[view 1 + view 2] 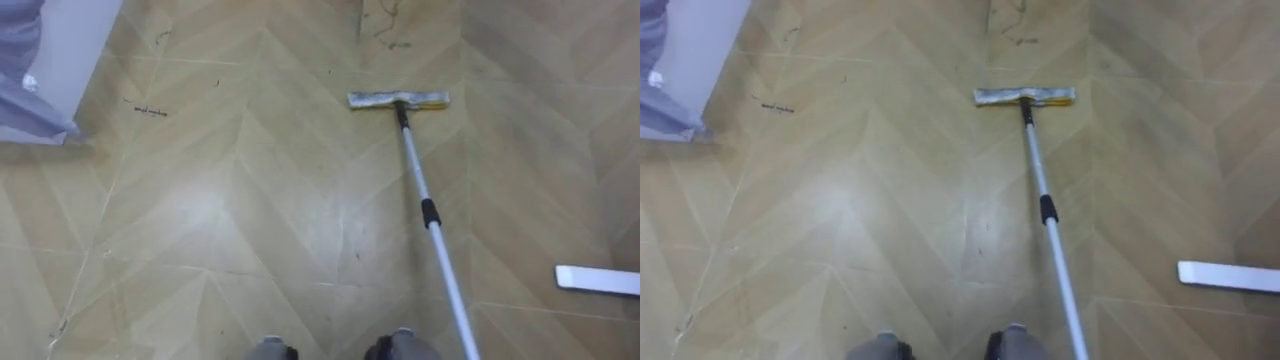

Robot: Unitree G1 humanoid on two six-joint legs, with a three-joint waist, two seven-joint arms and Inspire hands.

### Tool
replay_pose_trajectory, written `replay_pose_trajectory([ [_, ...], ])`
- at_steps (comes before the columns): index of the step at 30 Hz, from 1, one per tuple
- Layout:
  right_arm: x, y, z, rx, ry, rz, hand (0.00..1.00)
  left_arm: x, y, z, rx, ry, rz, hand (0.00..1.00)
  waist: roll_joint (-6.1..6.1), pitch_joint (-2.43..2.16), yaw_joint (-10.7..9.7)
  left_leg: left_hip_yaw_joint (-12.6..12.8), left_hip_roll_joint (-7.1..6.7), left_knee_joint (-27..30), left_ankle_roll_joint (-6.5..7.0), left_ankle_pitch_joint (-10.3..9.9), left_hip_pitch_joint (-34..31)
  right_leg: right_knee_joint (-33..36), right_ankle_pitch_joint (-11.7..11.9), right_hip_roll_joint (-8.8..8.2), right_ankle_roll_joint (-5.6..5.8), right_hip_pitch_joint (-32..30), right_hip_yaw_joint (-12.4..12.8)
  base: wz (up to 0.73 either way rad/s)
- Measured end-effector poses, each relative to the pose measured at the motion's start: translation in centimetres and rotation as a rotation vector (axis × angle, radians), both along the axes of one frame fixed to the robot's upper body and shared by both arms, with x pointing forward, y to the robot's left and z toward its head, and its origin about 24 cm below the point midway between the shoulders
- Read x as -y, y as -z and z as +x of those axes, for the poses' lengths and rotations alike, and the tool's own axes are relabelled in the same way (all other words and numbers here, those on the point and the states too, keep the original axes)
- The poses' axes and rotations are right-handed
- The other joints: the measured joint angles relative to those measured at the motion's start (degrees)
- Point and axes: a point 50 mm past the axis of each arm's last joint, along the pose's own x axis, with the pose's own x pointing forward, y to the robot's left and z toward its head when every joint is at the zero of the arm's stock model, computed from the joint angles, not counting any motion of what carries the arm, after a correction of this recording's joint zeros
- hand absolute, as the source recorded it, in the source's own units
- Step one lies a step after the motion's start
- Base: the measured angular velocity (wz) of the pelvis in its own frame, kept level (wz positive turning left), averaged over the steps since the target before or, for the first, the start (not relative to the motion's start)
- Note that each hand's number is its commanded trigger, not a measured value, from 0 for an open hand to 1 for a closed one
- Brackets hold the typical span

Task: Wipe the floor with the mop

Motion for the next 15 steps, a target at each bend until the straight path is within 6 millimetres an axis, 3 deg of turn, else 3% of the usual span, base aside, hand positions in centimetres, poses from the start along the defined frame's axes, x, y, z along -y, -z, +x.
replay_pose_trajectory([
  [1,0.3,-0.2,1.2,0.01,-0.015,-0.024,1.0,0.2,0.1,-0.3,-0.002,-0.004,0.005,0.0,-0.36,0.19,0.97,-0.35,0.42,5.98,-0.29,3.8,-3.26,2.13,-1.21,1.64,-0.62,-0.79,1.41,-0.31],
  [2,0.7,-0.6,3.0,0.043,-0.026,-0.044,1.0,0.5,0.1,-0.3,0.002,-0.015,0.003,0.0,-1.19,0.28,2.18,-0.43,0.24,11.25,-0.24,10.47,-6.77,3.1,-1.46,2.9,-0.84,-1.72,3.08,-0.39],
  [3,1.0,-0.8,4.1,0.068,-0.028,-0.052,1.0,0.7,0.2,-0.3,0.003,-0.023,-0.004,0.0,-1.64,0.18,3.03,-0.45,0.23,13.38,0.21,13.92,-8.54,3.05,-1.47,3.47,-0.85,-2.13,3.87,-0.55],
  [4,1.6,-1.5,6.6,0.12,-0.041,-0.068,1.0,1.1,0.2,-0.2,0.01,-0.033,-0.02,0.0,-1.86,0.19,4.38,0.01,0.15,16.34,0.09,19.28,-11.37,2.42,-1.48,4.3,-0.87,-2.26,4.97,-0.6],
  [5,1.7,-2.3,9.2,0.178,-0.073,-0.073,1.0,1.2,0.2,-0.2,0.021,-0.033,-0.027,0.0,-2.36,0.44,5.18,1.19,-0.38,16.49,0.33,19.29,-13.01,1.5,-1.48,4.36,-0.87,-2.28,5.65,-0.61],
  [6,1.7,-2.7,10.5,0.207,-0.088,-0.069,1.0,1.2,0.2,-0.2,0.024,-0.032,-0.026,0.0,-2.68,0.48,5.71,1.39,-0.69,14.66,0.91,18.71,-12.95,0.83,-1.48,4.31,-0.84,-2.29,5.93,-0.61],
  [7,1.5,-3.3,12.3,0.256,-0.112,-0.049,1.0,1.1,0.2,-0.2,0.039,-0.03,-0.027,0.0,-2.69,0.19,6.78,1.07,-1.15,5.42,2.3,16.77,-11.0,-2.02,-1.46,4.63,-0.11,-1.96,5.87,-0.62],
  [8,1.2,-4.0,14.2,0.315,-0.134,-0.02,1.0,1.2,0.2,-0.5,0.045,-0.028,-0.032,0.0,-0.97,-1.09,7.37,0.77,-0.78,-8.11,3.5,14.15,-7.83,-4.01,-1.35,5.45,4.6,-1.61,4.77,-0.47],
  [9,1.1,-4.3,14.8,0.337,-0.133,-0.001,1.0,1.1,0.2,-0.5,0.043,-0.022,-0.03,0.0,-1.21,-0.72,7.22,1.32,-0.98,-12.36,3.43,12.02,-6.49,-0.64,-2.17,5.25,6.44,-1.45,4.43,0.32],
  [10,1.1,-4.0,14.2,0.346,-0.089,0.021,1.0,0.1,0.0,0.4,0.045,0.01,-0.007,0.0,-2.17,0.53,6.26,2.47,-2.52,-11.38,3.44,11.86,-6.47,9.35,-4.12,1.32,5.37,1.94,2.91,1.35],
  [11,1.0,-3.1,12.3,0.321,-0.005,0.053,1.0,-1.3,-0.6,1.8,0.066,0.06,0.029,0.0,-4.85,0.14,5.5,5.72,-2.49,-8.62,3.02,11.5,-8.85,10.15,-9.66,-1.69,2.71,8.06,1.54,1.75],
  [12,1.3,-2.9,11.5,0.31,0.035,0.06,1.0,-1.6,-0.8,2.7,0.09,0.09,0.04,0.0,-5.58,-0.23,4.72,6.77,-2.0,-6.15,1.8,10.72,-11.34,8.24,-16.29,-1.9,2.29,9.98,2.1,1.77],
  [13,3.4,-3.5,11.0,0.319,0.079,0.024,1.0,-0.3,-1.0,4.9,0.159,0.154,0.007,0.0,-1.67,1.07,4.45,5.9,-0.24,-0.85,0.68,9.31,-14.64,8.94,-17.79,0.22,2.28,9.69,0.14,0.91],
  [14,4.9,-3.6,9.5,0.296,0.095,-0.013,1.0,0.9,-0.8,4.8,0.158,0.188,-0.036,0.0,-0.16,0.71,4.95,6.08,0.57,0.05,1.41,8.02,-14.88,7.93,-17.62,0.73,1.9,9.19,1.33,0.36],
  [15,5.4,-3.6,8.7,0.282,0.095,-0.027,1.0,1.2,-0.6,4.3,0.137,0.19,-0.052,0.0,0.19,0.48,5.08,5.99,0.38,-0.07,2.07,7.33,-13.81,6.52,-17.04,0.48,1.91,10.1,2.19,-0.25],
])
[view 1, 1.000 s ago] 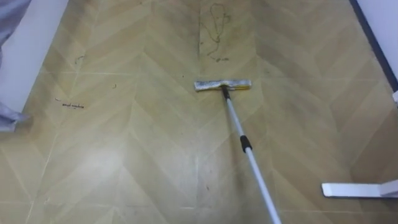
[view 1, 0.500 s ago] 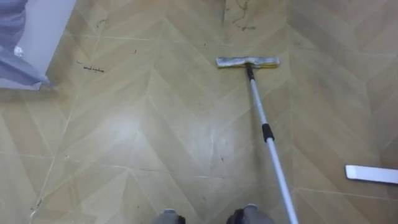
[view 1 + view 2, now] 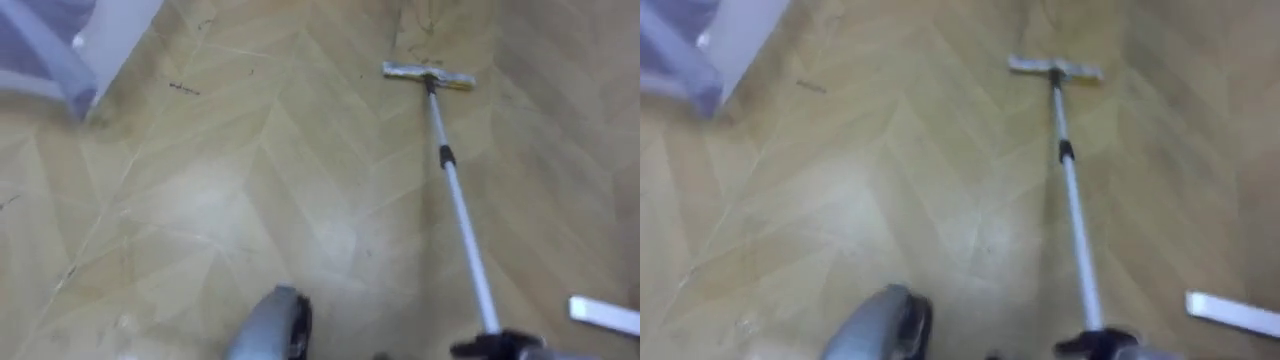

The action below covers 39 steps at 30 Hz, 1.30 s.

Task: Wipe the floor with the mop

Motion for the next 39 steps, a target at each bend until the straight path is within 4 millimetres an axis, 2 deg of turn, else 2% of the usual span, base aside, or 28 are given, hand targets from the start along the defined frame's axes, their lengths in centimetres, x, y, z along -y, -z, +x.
replay_pose_trajectory([
  [1,0.9,0.2,-2.4,-0.054,0.016,-0.021,1.0,0.3,0.2,-0.6,-0.032,-0.006,-0.015,0.0,0.84,-0.53,-0.76,0.68,-1.34,-2.22,2.9,-1.97,3.3,-3.7,2.82,-1.58,1.44,2.41,0.0,-0.09],
  [2,1.3,0.6,-5.3,-0.136,0.031,-0.033,1.0,-0.1,0.1,-0.5,-0.025,-0.027,-0.01,0.0,0.94,-0.64,-1.63,0.97,-4.11,-4.21,6.06,-3.75,5.73,-1.05,5.45,-3.1,1.86,2.23,0.03,0.05],
  [3,1.4,0.8,-6.9,-0.18,0.04,-0.041,1.0,-0.3,0.1,-0.7,-0.027,-0.038,-0.002,0.0,1.05,-0.64,-2.12,0.53,-5.59,-4.4,6.72,-4.11,6.43,3.19,8.97,-3.73,1.66,0.35,0.65,0.08],
  [4,1.1,1.2,-9.7,-0.256,0.054,-0.04,1.0,-0.8,-0.1,-0.4,-0.007,-0.043,0.023,0.0,1.64,-1.0,-3.04,-0.6,-7.58,-4.27,7.85,-5.48,7.63,11.9,17.62,-3.69,2.26,-4.95,3.47,-0.04],
  [5,0.2,1.6,-11.9,-0.322,0.073,-0.019,1.0,-1.2,-0.2,-0.4,0.005,-0.064,0.041,0.0,2.42,-1.44,-3.55,-0.91,-7.7,-4.57,7.96,-6.91,8.55,15.09,19.07,-2.87,2.8,-9.88,4.48,-0.05],
  [7,-1.4,2.2,-14.1,-0.378,0.099,0.026,1.0,-1.4,-0.3,-0.4,0.022,-0.06,0.058,0.0,3.42,-0.9,-5.89,-1.04,-8.06,-5.67,8.99,-7.68,10.93,13.48,19.11,-2.21,3.32,-16.54,4.61,0.05],
  [9,-2.8,2.6,-15.6,-0.409,0.125,0.063,1.0,-1.0,-0.3,-0.2,0.04,-0.057,0.045,0.0,3.66,-0.85,-7.19,-0.96,-8.23,-6.51,9.4,-9.03,12.61,5.12,19.77,-1.56,3.74,-20.69,4.15,0.02],
  [11,-4.1,3.0,-15.8,-0.419,0.135,0.088,1.0,-0.6,-0.2,-0.3,0.039,-0.06,0.032,0.0,3.25,-0.58,-7.31,-0.99,-8.25,-7.35,8.86,-11.49,15.59,-8.07,22.88,0.26,2.4,-22.23,3.83,-0.2],
  [13,-4.1,3.0,-15.1,-0.412,0.131,0.082,1.0,-0.4,0.1,-1.4,0.013,-0.071,0.028,0.0,2.71,-0.33,-7.25,-1.02,-8.22,-7.04,8.38,-14.58,18.85,-11.87,25.07,0.72,0.93,-20.57,2.85,-0.11],
  [15,-3.8,3.0,-13.8,-0.396,0.119,0.052,1.0,-0.5,0.2,-2.1,-0.01,-0.086,0.034,0.0,2.5,-0.07,-7.1,-1.06,-7.68,-3.22,6.94,-16.03,20.64,-9.31,23.77,0.41,0.18,-18.02,1.79,0.02],
  [16,-3.5,3.0,-11.9,-0.366,0.103,0.033,1.0,-0.8,0.2,-2.4,-0.019,-0.096,0.048,0.0,2.1,0.2,-6.7,-0.38,-6.06,4.07,2.93,-13.44,19.12,-7.36,21.42,1.1,-0.75,-16.37,1.32,-0.13],
  [17,-2.9,2.7,-9.7,-0.339,0.077,0.01,1.0,-1.0,0.2,-2.9,-0.024,-0.116,0.054,0.0,0.9,0.65,-5.9,0.0,-4.83,11.82,1.04,-7.68,16.91,-5.45,19.28,1.55,-1.98,-14.92,1.39,-0.2],
  [18,-2.5,2.4,-8.4,-0.317,0.065,-0.005,1.0,-0.9,0.2,-3.0,-0.026,-0.121,0.053,0.0,0.53,0.74,-5.37,-0.11,-4.7,15.13,0.96,-4.17,15.66,-4.68,18.21,1.84,-2.3,-14.21,1.57,-0.27],
  [19,-1.6,1.8,-5.5,-0.258,0.039,-0.041,1.0,-0.8,0.3,-3.0,-0.02,-0.131,0.048,0.0,-0.21,0.64,-4.24,-0.06,-4.48,20.48,0.05,3.45,12.81,-3.52,16.51,2.26,-2.7,-13.46,2.13,-0.27],
  [20,-1.0,0.9,-2.3,-0.181,0.016,-0.066,1.0,-0.9,0.2,-2.8,-0.006,-0.13,0.055,0.0,-1.3,0.61,-2.79,0.22,-3.92,24.11,-0.55,6.57,9.25,-2.78,15.41,2.9,-2.85,-13.33,2.91,-0.29],
  [22,-0.9,-0.5,2.3,-0.057,-0.021,-0.086,1.0,-1.4,-0.1,-2.4,0.014,-0.124,0.065,0.0,-2.58,1.33,-0.87,-0.28,-2.61,24.82,-0.04,5.7,3.13,-2.43,14.2,4.27,-2.93,-12.46,3.38,-0.35],
  [23,-1.2,-1.3,4.8,0.03,-0.046,-0.085,1.0,-1.7,-0.2,-2.3,0.02,-0.124,0.071,0.0,-3.55,1.89,0.64,-0.51,-1.78,20.92,0.3,4.04,0.3,-2.72,13.19,4.79,-3.2,-11.05,3.49,-0.26],
  [24,-1.3,-1.7,5.6,0.064,-0.053,-0.082,1.0,-1.6,-0.2,-2.3,0.022,-0.121,0.07,0.0,-3.68,1.95,0.98,-1.08,-1.85,17.18,0.17,3.16,-0.54,-3.21,12.76,5.07,-3.06,-10.03,3.46,0.0],
  [25,-1.5,-2.1,6.8,0.115,-0.055,-0.07,1.0,-1.5,-0.1,-2.6,0.016,-0.121,0.059,0.0,-3.77,1.87,1.11,-2.46,-2.15,6.81,0.33,2.47,-0.82,-4.71,11.58,5.06,-2.7,-7.53,2.95,0.17],
  [26,-1.7,-2.1,6.9,0.13,-0.048,-0.053,1.0,-1.4,-0.1,-2.7,0.017,-0.117,0.046,0.0,-3.75,1.8,1.48,-3.18,-2.23,-4.16,0.31,2.93,0.2,-6.36,10.37,4.96,-2.33,-4.64,2.6,0.18],
  [27,-1.7,-2.0,6.7,0.126,-0.041,-0.045,1.0,-1.4,-0.1,-2.8,0.011,-0.11,0.042,0.0,-3.61,1.74,1.54,-3.23,-1.99,-8.61,0.83,4.28,0.76,-7.04,9.59,4.97,-2.02,-3.19,2.48,0.23],
  [29,-1.2,-0.6,3.2,0.057,0.018,-0.014,1.0,-1.3,-0.1,-2.6,-0.001,-0.088,0.02,0.0,-4.0,1.05,1.06,-1.21,-3.41,-9.22,5.88,2.49,3.32,-8.97,7.27,2.74,0.08,1.09,2.42,0.46],
  [30,-1.0,-0.3,2.1,0.03,0.029,-0.016,1.0,-1.2,-0.1,-2.3,0.005,-0.074,0.018,0.0,-4.02,1.03,0.98,-0.97,-4.33,-9.25,6.3,1.77,4.2,-8.65,7.44,1.97,0.42,1.65,2.59,0.46],
  [31,-0.4,0.2,-0.3,-0.037,0.047,-0.031,1.0,-1.0,-0.2,-1.9,0.015,-0.061,0.016,0.0,-3.79,0.83,0.5,0.01,-5.79,-9.3,7.88,0.4,6.08,-6.42,8.48,0.44,2.56,2.36,3.09,0.43],
  [32,0.5,0.6,-3.2,-0.117,0.069,-0.06,1.0,-0.7,-0.2,-1.7,0.024,-0.058,0.008,0.0,-2.75,0.04,-0.56,0.11,-7.61,-9.29,8.88,-0.9,7.6,-2.9,10.84,-1.01,5.26,2.17,3.04,0.43],
  [33,0.8,0.7,-4.6,-0.154,0.072,-0.076,1.0,-0.6,-0.3,-1.4,0.035,-0.053,0.005,0.0,-2.26,-0.24,-0.89,0.16,-8.38,-9.46,9.33,-1.58,8.43,-0.77,12.58,-1.46,5.91,1.78,3.33,0.33],
  [35,0.9,1.2,-8.9,-0.259,0.089,-0.105,1.0,-0.6,-0.6,-0.6,0.08,-0.057,0.004,0.0,0.02,-1.06,-2.05,-0.46,-9.73,-10.48,10.29,-3.82,11.02,7.14,20.59,-1.7,6.22,-2.37,4.81,0.09],
  [39,-0.6,1.9,-10.3,-0.292,0.101,-0.089,1.0,-0.8,-0.9,0.1,0.109,-0.043,0.02,0.0,2.34,-0.41,-5.15,-1.59,-10.17,-13.66,10.41,-4.08,13.41,3.65,20.14,-1.19,5.96,-12.67,5.17,-0.05],
])
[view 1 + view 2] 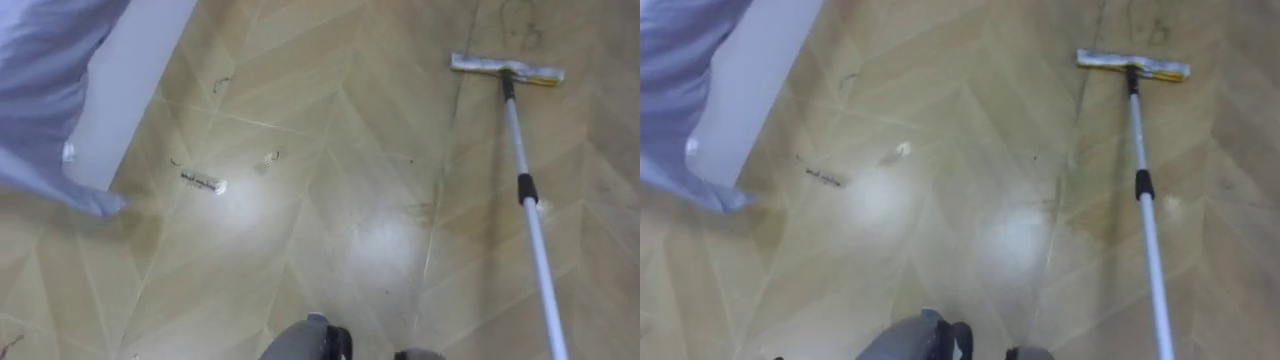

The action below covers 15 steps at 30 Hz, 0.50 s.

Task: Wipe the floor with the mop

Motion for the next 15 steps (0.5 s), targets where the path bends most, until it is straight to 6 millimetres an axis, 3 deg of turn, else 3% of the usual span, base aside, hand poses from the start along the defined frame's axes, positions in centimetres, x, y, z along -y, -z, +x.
replay_pose_trajectory([
  [2,-1.5,0.6,-0.4,-0.015,0.002,0.021,1.0,0.0,0.1,-0.4,-0.016,-0.006,0.007,0.0,-0.26,0.34,-0.54,-0.01,0.12,-1.81,-0.65,-0.86,2.86,-13.25,1.01,0.17,-1.09,-1.99,0.02,-0.08],
  [3,-1.7,0.6,-0.5,-0.02,0.008,0.026,1.0,0.0,0.2,-0.6,-0.024,-0.009,0.007,0.0,-0.28,0.35,-0.52,-0.03,0.27,-1.8,-0.83,-1.48,3.52,-17.0,1.82,0.2,-1.55,-1.88,-0.52,-0.08],
  [4,-1.8,0.7,-0.6,-0.03,0.012,0.032,1.0,0.0,0.4,-1.5,-0.05,-0.018,0.008,0.0,-0.3,0.46,-0.45,-0.14,0.45,-1.22,-1.33,-2.95,5.01,-19.91,4.58,0.25,-2.47,-1.39,-1.27,-0.09],
  [5,-1.8,0.7,-0.7,-0.035,0.012,0.031,1.0,0.1,0.6,-2.0,-0.07,-0.023,0.007,0.0,-0.6,0.5,-0.23,-0.25,0.74,-0.79,-1.68,-3.6,5.57,-20.01,4.93,0.3,-2.74,-0.54,-1.69,-0.25],
  [7,-1.7,0.6,0.5,-0.026,0.011,0.028,1.0,0.1,0.8,-3.0,-0.114,-0.081,-0.007,0.0,-0.28,0.31,1.39,-0.52,2.24,1.23,-3.68,-5.41,7.43,-19.26,3.71,1.38,-5.1,2.02,-3.01,-0.16],
  [9,-1.5,0.4,2.0,0.001,0.008,0.023,1.0,-0.3,0.8,-3.3,-0.12,-0.136,-0.013,0.0,-0.69,0.48,1.89,1.12,4.19,9.11,-6.06,-4.42,5.38,-16.91,0.82,2.01,-5.65,2.83,-3.58,0.09],
  [10,-1.2,0.1,3.5,0.027,0.004,0.018,1.0,-0.5,0.8,-3.4,-0.116,-0.147,-0.013,0.0,-1.24,0.47,3.22,1.97,6.25,17.09,-9.08,-0.95,2.18,-14.65,-0.81,3.27,-6.37,3.05,-3.11,-0.26],
  [11,-1.1,-0.3,5.5,0.07,-0.012,0.02,1.0,-0.8,0.6,-3.9,-0.116,-0.152,-0.003,0.0,-2.8,0.38,4.35,2.18,6.74,24.01,-10.31,4.61,-0.97,-12.16,-2.57,3.5,-6.96,2.81,-2.42,-0.37],
  [12,-0.9,-0.5,6.6,0.098,-0.024,0.02,1.0,-0.8,0.6,-4.2,-0.116,-0.149,0.001,0.0,-3.78,0.72,4.6,2.2,7.06,26.94,-10.77,7.85,-2.68,-11.29,-3.19,3.72,-7.3,2.88,-2.11,-0.28],
  [13,-0.6,-1.1,8.8,0.158,-0.048,0.02,1.0,-0.8,0.6,-4.6,-0.117,-0.15,-0.001,0.0,-5.03,1.18,5.4,2.17,7.06,31.38,-10.82,13.55,-5.98,-10.12,-4.2,4.05,-8.12,3.15,-1.7,-0.09],
  [14,-0.1,-1.8,10.4,0.206,-0.058,0.02,1.0,-0.7,0.5,-4.7,-0.112,-0.14,-0.006,0.0,-5.66,0.98,5.69,1.47,7.11,32.56,-10.6,14.05,-8.95,-9.51,-5.09,4.76,-8.36,3.19,-1.56,0.0],
  [15,0.1,-2.0,10.7,0.218,-0.058,0.021,1.0,-0.6,0.5,-4.7,-0.113,-0.133,-0.008,0.0,-5.82,1.05,6.1,1.48,7.36,31.82,-10.09,13.23,-10.17,-9.45,-5.41,5.11,-8.38,3.47,-1.54,0.0],
])
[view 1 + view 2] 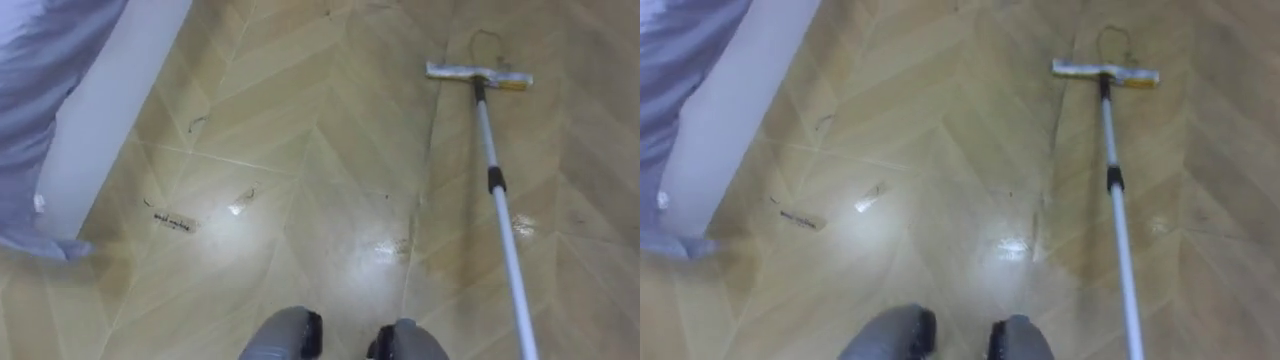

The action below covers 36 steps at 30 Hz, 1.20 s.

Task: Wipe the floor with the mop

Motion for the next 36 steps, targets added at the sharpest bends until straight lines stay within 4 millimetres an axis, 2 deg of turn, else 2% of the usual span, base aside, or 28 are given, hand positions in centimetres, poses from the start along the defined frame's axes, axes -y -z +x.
replay_pose_trajectory([
  [1,0.1,-0.5,1.5,0.044,-0.016,0.002,1.0,0.1,0.0,-0.3,-0.003,0.003,-0.01,0.0,-0.52,0.31,1.11,0.73,0.8,-3.96,0.16,-2.2,-1.28,-0.13,-0.45,0.48,-0.11,0.86,0.13,-0.16],
  [2,-0.1,-0.8,2.5,0.071,-0.033,0.008,1.0,0.2,0.1,-0.9,-0.019,0.002,-0.024,0.0,-0.82,0.37,1.86,0.72,0.88,-12.5,-0.13,-3.89,-1.17,-0.71,-0.97,0.95,0.09,2.01,0.48,-0.2],
  [3,-0.1,-0.8,2.7,0.08,-0.036,0.013,1.0,0.3,0.1,-1.2,-0.028,0.002,-0.033,0.0,-1.02,0.41,1.92,0.36,0.66,-17.4,-0.13,-3.92,-0.71,-1.18,-1.29,1.06,0.15,2.79,0.35,-0.1],
  [4,-0.2,-0.7,2.5,0.085,-0.032,0.028,1.0,0.3,0.2,-1.4,-0.035,0.003,-0.048,0.0,-0.82,0.38,1.7,-0.11,0.64,-27.34,-0.1,-3.72,0.72,-2.28,-2.21,0.99,0.17,4.78,-0.21,0.07],
  [5,-0.4,-0.3,1.6,0.072,-0.023,0.047,1.0,0.2,0.2,-1.7,-0.05,0.001,-0.058,0.0,-0.25,0.2,1.26,0.2,0.58,-31.6,2.1,-2.49,1.79,-3.35,-3.49,0.6,0.42,7.02,-0.61,0.18],
  [6,-0.3,-0.1,0.8,0.054,-0.015,0.053,1.0,0.2,0.2,-1.9,-0.056,0.001,-0.062,0.0,-0.19,-0.06,0.8,0.38,0.14,-31.87,3.15,-3.17,2.58,-4.24,-3.95,0.17,0.93,8.15,-0.81,0.35],
  [8,0.5,0.7,-3.0,-0.031,0.022,0.043,1.0,0.5,0.2,-1.2,-0.038,0.009,-0.087,0.0,0.41,-0.37,-0.22,2.45,-0.88,-32.73,6.32,-6.01,5.74,-7.03,-4.84,-1.85,2.53,12.1,-0.83,0.34],
  [9,0.8,0.8,-4.1,-0.06,0.028,0.034,1.0,0.7,0.3,-0.9,-0.031,0.007,-0.093,0.0,0.82,-0.47,-0.37,2.55,-1.44,-32.55,6.7,-6.93,6.37,-6.55,-4.73,-2.3,2.76,12.55,-0.75,0.14],
  [11,1.4,1.2,-8.8,-0.171,0.059,0.006,1.0,1.1,0.2,0.1,0.011,-0.008,-0.112,0.0,2.62,-1.29,-1.37,3.43,-3.26,-31.83,8.56,-9.84,8.61,0.75,-0.86,-4.8,6.79,11.31,-0.76,0.14],
  [12,1.3,1.3,-9.8,-0.194,0.066,0.004,1.0,1.1,0.2,0.3,0.023,-0.015,-0.113,0.0,2.9,-1.45,-1.87,3.44,-3.71,-31.79,8.8,-10.52,9.26,2.95,0.85,-5.27,7.21,10.64,-0.8,0.18],
  [13,0.9,1.5,-11.4,-0.23,0.081,0.012,1.0,0.9,0.1,0.7,0.039,-0.02,-0.109,0.0,3.51,-1.64,-2.86,3.09,-4.55,-32.03,9.21,-11.75,10.51,7.3,4.97,-5.57,7.52,8.65,-0.63,0.09],
  [14,0.5,1.7,-12.4,-0.249,0.094,0.017,1.0,0.9,0.0,0.8,0.049,-0.018,-0.106,0.0,4.87,-1.68,-3.74,2.09,-5.05,-32.36,9.39,-12.78,11.64,10.0,6.95,-5.52,7.71,6.72,-0.21,0.0],
  [16,-0.2,2.0,-12.7,-0.259,0.096,0.02,1.0,1.1,0.0,1.1,0.06,-0.015,-0.106,0.0,5.76,-0.98,-4.96,1.0,-5.53,-33.84,9.37,-13.15,12.97,9.16,6.01,-5.7,7.88,2.28,0.51,-0.25],
  [18,-0.9,2.3,-12.9,-0.265,0.094,0.027,1.0,1.3,0.0,1.1,0.058,-0.014,-0.104,0.0,5.95,-0.73,-5.95,0.74,-5.57,-35.91,9.29,-13.15,14.06,2.11,5.6,-5.85,7.86,-1.98,0.57,-0.16],
  [19,-1.4,2.5,-12.9,-0.264,0.09,0.035,1.0,1.3,0.1,1.1,0.056,-0.014,-0.103,0.0,6.08,-0.83,-6.55,0.68,-5.58,-36.73,8.99,-13.31,14.81,-6.08,6.23,-5.77,7.45,-3.08,0.79,0.0],
  [20,-1.9,2.7,-12.8,-0.26,0.085,0.046,1.0,1.2,0.1,1.0,0.049,-0.019,-0.093,0.0,5.94,-0.81,-6.69,0.7,-5.62,-36.67,8.45,-14.25,15.57,-12.58,9.3,-5.75,6.85,-3.74,0.74,0.0],
  [21,-2.0,2.7,-12.8,-0.259,0.083,0.051,1.0,1.2,0.1,0.8,0.044,-0.023,-0.087,0.0,5.4,-0.49,-6.81,0.58,-5.58,-36.11,8.14,-14.84,15.8,-12.93,11.55,-5.88,6.52,-3.67,0.32,-0.05],
  [22,-2.0,2.7,-12.6,-0.255,0.08,0.051,1.0,1.4,0.3,0.5,0.027,-0.03,-0.089,0.0,5.51,-0.74,-6.43,-0.33,-5.06,-34.95,7.07,-15.87,16.02,-12.75,11.45,-5.57,4.98,-2.83,-1.09,-0.08],
  [23,-2.0,2.7,-11.9,-0.245,0.075,0.051,1.0,1.4,0.3,0.3,0.018,-0.034,-0.087,0.0,5.31,-0.7,-5.96,-0.84,-4.8,-33.58,6.26,-16.31,16.34,-11.97,10.67,-5.42,4.25,-2.22,-2.0,-0.12],
  [24,-1.9,2.7,-11.5,-0.243,0.07,0.048,1.0,1.3,0.3,0.3,0.016,-0.041,-0.088,0.0,4.92,-0.44,-5.65,-0.64,-4.32,-32.36,5.75,-16.58,16.3,-11.52,10.0,-5.33,3.99,-1.92,-2.18,-0.13],
  [26,-1.3,2.2,-8.0,-0.195,0.042,0.03,1.0,1.0,0.3,0.1,0.005,-0.081,-0.084,0.0,3.61,-0.07,-4.74,0.41,-2.62,-24.5,4.76,-16.59,14.78,-7.98,6.59,-4.77,2.38,-1.31,-2.18,-0.13],
  [27,-1.0,1.9,-7.1,-0.184,0.028,0.019,1.0,0.9,0.3,0.1,0.007,-0.086,-0.081,0.0,3.16,0.01,-4.67,0.4,-2.14,-21.71,4.05,-16.19,13.92,-6.95,5.67,-4.55,2.38,-1.2,-2.18,-0.09],
  [29,0.1,0.6,-2.3,-0.083,-0.03,-0.025,1.0,0.4,0.1,0.0,0.018,-0.119,-0.083,0.0,1.67,-0.12,-2.81,0.59,0.43,-9.78,-0.08,-11.95,9.79,-2.81,2.32,-2.75,1.89,-0.98,-1.68,-0.27],
  [30,0.1,0.2,-0.8,-0.047,-0.048,-0.032,1.0,0.2,0.0,0.1,0.026,-0.127,-0.082,0.0,1.06,0.14,-2.33,0.62,0.96,-7.33,-0.19,-10.3,8.67,-1.87,1.85,-2.36,1.47,-0.98,-1.44,-0.34],
  [31,0.1,-0.7,1.9,0.029,-0.072,-0.037,1.0,-0.1,-0.2,0.3,0.046,-0.134,-0.077,0.0,-0.16,0.55,-1.66,0.28,1.26,-2.92,-0.29,-6.39,6.26,-0.23,0.84,-1.67,0.79,-1.04,-0.78,-0.1],
  [32,-0.1,-1.2,3.5,0.089,-0.079,-0.032,1.0,-0.3,-0.3,0.3,0.056,-0.139,-0.076,0.0,-0.87,0.42,-1.18,-0.26,1.34,-1.21,-0.48,-5.36,3.97,0.32,0.04,-0.86,0.69,-0.96,-0.48,0.0],
  [34,-0.4,-1.9,5.4,0.17,-0.068,-0.004,1.0,-0.4,-0.5,0.4,0.067,-0.132,-0.075,0.0,-1.53,0.38,0.5,-0.33,1.75,-6.05,0.07,-7.89,1.4,-0.01,-0.49,-0.6,0.46,-0.24,-0.52,0.02],
  [36,-0.7,-2.1,6.0,0.203,-0.054,0.028,1.0,-0.3,-0.4,-0.3,0.054,-0.134,-0.082,0.0,-1.22,0.32,0.96,-0.35,1.4,-18.31,-0.04,-8.81,0.57,-1.02,-1.49,-1.08,1.48,1.97,-0.55,0.04],
])
